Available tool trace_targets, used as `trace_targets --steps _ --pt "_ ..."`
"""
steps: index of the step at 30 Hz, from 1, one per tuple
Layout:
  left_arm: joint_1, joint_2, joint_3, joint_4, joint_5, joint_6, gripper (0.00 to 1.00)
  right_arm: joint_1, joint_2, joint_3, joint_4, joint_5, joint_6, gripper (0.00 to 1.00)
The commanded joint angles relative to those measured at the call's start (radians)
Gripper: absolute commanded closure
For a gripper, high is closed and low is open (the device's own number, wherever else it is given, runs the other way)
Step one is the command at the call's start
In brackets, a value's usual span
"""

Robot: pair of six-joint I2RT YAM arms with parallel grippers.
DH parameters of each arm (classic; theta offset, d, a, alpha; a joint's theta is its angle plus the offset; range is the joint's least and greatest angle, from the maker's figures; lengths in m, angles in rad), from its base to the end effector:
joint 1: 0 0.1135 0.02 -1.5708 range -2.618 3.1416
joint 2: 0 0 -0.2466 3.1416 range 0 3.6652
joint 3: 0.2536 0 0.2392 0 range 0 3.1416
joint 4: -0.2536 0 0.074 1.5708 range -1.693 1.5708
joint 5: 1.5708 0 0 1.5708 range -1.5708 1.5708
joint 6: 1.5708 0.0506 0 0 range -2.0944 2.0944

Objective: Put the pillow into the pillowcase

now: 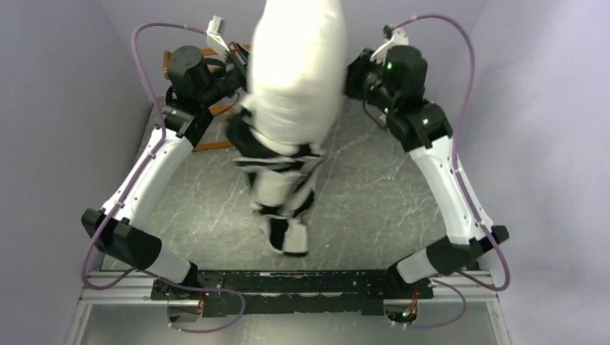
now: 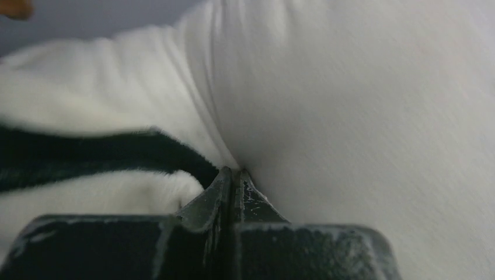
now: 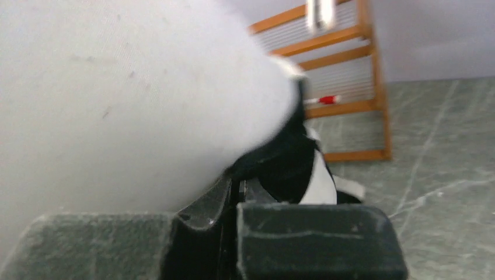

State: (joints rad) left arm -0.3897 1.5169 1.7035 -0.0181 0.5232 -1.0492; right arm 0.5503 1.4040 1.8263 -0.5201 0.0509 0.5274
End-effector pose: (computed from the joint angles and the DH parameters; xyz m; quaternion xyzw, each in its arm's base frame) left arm 0.3042 -0.1523 0.4814 -0.0148 0.6536 -0.6119 0.4452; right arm 0.2482 0.1493 0.4942 0.0086 0.7407 0.3284 0.5860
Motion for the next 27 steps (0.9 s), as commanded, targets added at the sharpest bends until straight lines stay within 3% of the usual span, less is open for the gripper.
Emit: trace_targets --steps 1,4,6,8,10,11,12,14,17,19,21,23,25,27 --pt "-0.074 -0.039 0.055 0.079 0.065 -0.102 0.95 -0.086 0.022 0.206 0.006 -0.146 0.091 1.0" --pt "0.016 0.204 0.459 -0.158 0.097 -0.08 0.95 0.109 -0.115 -0.097 0.245 -0.244 0.204 1.0" --pt "0.03 0.293 0.612 -0.287 0.083 -0.041 0.95 0.13 -0.117 -0.119 0.298 -0.192 0.223 1.0" --pt "0.004 0.245 0.536 -0.297 0.097 -0.019 0.95 0.039 -0.018 0.105 0.175 -0.143 0.19 1.0" --pt "-0.08 0.052 0.255 -0.157 0.045 -0.049 0.95 -0.168 0.086 0.317 0.073 -0.273 0.246 1.0" --pt "-0.096 -0.015 0.071 -0.062 0.024 -0.091 0.95 -0.194 0.109 0.365 0.039 -0.296 0.252 1.0" --pt "-0.09 -0.041 0.008 0.014 0.013 -0.125 0.95 -0.191 0.107 0.368 0.014 -0.326 0.249 1.0" --pt "-0.023 0.044 0.12 -0.034 0.042 -0.116 0.95 -0.104 0.022 0.195 0.076 -0.399 0.265 1.0" --pt "0.033 0.214 0.392 -0.148 0.13 -0.107 0.95 0.004 -0.144 -0.139 0.38 -0.386 0.348 1.0" --pt "0.011 0.206 0.431 -0.205 0.133 -0.082 0.95 -0.028 -0.093 -0.023 0.272 -0.312 0.285 1.0" --pt "-0.068 0.087 0.283 -0.141 0.1 -0.084 0.95 -0.109 0.045 0.222 0.134 -0.27 0.193 1.0" --pt "-0.153 -0.035 0.102 -0.048 0.001 -0.104 0.95 -0.142 0.113 0.315 0.065 -0.261 0.162 1.0" --pt "-0.144 -0.009 0.12 -0.069 0.005 -0.099 0.95 -0.122 0.112 0.276 0.013 -0.284 0.149 1.0" --pt "-0.063 0.129 0.29 -0.135 0.076 -0.106 0.95 -0.024 0.022 0.083 0.077 -0.297 0.184 1.0"
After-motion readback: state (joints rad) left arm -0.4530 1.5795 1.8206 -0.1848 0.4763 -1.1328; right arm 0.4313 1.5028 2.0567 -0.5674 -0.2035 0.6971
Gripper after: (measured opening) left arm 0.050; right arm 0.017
